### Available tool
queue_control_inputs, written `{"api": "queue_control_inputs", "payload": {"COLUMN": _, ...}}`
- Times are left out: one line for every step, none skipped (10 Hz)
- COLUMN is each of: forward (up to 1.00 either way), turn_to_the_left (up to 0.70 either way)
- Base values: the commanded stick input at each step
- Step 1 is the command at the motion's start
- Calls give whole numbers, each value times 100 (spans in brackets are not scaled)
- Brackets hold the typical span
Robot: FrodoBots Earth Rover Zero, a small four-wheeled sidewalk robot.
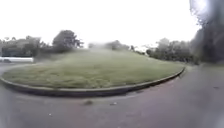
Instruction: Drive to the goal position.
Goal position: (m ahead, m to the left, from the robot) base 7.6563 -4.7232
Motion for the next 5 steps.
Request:
{"api": "queue_control_inputs", "payload": {"forward": 0, "turn_to_the_left": -45}}
{"api": "queue_control_inputs", "payload": {"forward": 0, "turn_to_the_left": -45}}
{"api": "queue_control_inputs", "payload": {"forward": 0, "turn_to_the_left": -45}}
{"api": "queue_control_inputs", "payload": {"forward": 0, "turn_to_the_left": -45}}
{"api": "queue_control_inputs", "payload": {"forward": 0, "turn_to_the_left": -45}}
